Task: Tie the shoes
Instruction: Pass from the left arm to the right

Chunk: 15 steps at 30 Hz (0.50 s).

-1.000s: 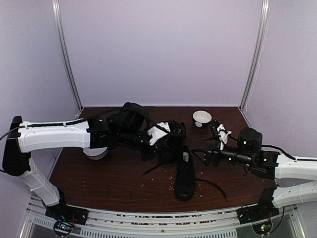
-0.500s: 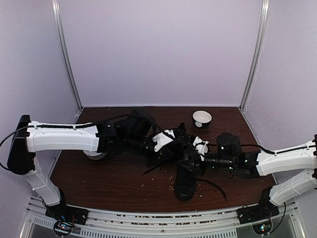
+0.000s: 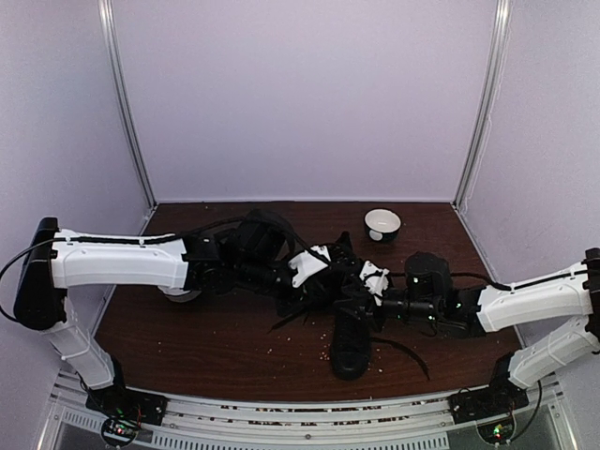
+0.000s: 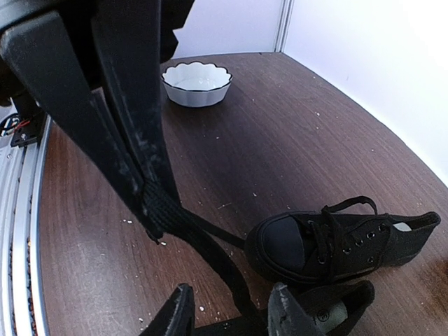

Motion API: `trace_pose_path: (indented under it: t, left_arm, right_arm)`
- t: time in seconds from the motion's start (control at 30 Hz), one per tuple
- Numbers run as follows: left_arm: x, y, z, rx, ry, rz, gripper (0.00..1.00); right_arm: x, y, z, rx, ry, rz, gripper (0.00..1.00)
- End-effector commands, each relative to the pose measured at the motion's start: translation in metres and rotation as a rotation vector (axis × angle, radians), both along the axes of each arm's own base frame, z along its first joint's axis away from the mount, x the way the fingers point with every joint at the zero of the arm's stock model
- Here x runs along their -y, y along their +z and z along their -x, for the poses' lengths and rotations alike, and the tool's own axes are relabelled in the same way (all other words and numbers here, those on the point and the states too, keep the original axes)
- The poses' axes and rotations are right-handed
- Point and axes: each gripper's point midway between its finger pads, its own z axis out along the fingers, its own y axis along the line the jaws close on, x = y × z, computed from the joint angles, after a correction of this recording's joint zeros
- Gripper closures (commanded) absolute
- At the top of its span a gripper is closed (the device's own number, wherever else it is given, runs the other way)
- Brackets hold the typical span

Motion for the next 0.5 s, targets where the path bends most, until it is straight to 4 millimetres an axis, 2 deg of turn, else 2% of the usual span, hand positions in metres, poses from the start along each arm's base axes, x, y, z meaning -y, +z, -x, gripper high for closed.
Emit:
trace_pose_path:
  t: [0.0,0.2,0.47]
  left_arm:
    - [0.006,0.022,0.003,0.018,-0.018,0.082,1.0]
    - [0.008,0.02,0.005,0.011,-0.03,0.085,1.0]
    - [0.007,0.022,0.006,0.014,-0.035,0.093,1.0]
  right_arm:
    - [-0.001,0.006,-0.007,0.015,-0.015,-0.025,0.67]
    - [0.005,0.002,-0.011,0.022,-0.05,-0.04,0.76]
    - [0.008,-0.005,-0.017,0.011,-0.088,-0.026,0.78]
